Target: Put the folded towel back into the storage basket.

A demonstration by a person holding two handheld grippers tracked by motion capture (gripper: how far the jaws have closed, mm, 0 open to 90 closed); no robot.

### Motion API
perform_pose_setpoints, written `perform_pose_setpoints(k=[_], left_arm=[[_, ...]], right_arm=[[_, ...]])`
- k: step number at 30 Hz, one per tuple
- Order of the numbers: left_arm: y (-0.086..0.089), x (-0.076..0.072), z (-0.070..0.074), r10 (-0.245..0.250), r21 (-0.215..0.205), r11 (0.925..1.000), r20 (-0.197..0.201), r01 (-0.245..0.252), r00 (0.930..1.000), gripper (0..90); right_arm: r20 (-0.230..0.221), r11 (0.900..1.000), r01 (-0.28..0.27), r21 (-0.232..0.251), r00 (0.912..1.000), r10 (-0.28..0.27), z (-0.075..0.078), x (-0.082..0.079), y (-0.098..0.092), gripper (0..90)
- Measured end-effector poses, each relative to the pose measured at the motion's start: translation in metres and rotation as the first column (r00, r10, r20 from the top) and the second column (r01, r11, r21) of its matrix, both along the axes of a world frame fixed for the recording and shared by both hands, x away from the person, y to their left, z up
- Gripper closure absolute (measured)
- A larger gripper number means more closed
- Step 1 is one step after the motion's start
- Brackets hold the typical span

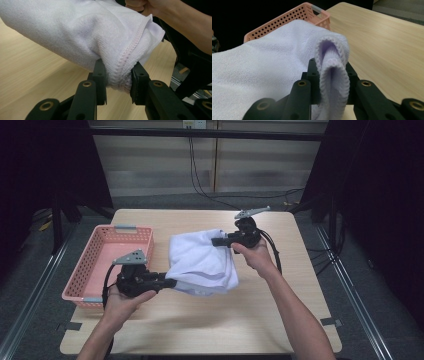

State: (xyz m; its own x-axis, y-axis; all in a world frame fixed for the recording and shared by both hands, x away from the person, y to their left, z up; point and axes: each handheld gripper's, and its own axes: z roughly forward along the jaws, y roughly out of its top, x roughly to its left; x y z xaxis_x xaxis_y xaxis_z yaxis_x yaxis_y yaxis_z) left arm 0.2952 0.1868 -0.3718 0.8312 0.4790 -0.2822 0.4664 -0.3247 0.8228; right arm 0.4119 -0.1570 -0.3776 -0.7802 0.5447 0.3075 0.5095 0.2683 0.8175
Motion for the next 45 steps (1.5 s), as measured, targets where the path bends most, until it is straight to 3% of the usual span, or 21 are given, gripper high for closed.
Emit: perform_pose_setpoints(k=[10,25,31,37,45], left_arm=[[0.032,0.002,0.006,0.049,-0.04,0.998,0.011,-0.049,0.9987,70.7],[0.069,0.007,0.011,0.125,-0.054,0.9908,0.012,-0.124,0.9921,70.8],[0.093,0.007,0.006,0.167,-0.074,0.9832,0.001,-0.167,0.9859,71.0],[0.109,0.006,0.01,0.191,-0.092,0.9774,0.001,-0.19,0.9816,71.0],[0.13,0.002,0.011,0.234,-0.127,0.9644,-0.002,-0.232,0.9724,70.9]], right_arm=[[0.006,0.999,-0.035,0.021,0.9994,0.035,0.01,0.014,0.032,74.6],[0.019,0.997,-0.068,0.023,0.9975,0.068,0.029,0.034,0.074,74.6],[0.02,0.997,-0.079,0.013,0.9967,0.078,0.031,0.039,0.096,74.6],[0.017,0.996,-0.094,0.009,0.9955,0.093,0.032,0.043,0.114,74.6],[0.022,0.994,-0.106,0.031,0.9942,0.105,0.039,0.046,0.135,74.9]])
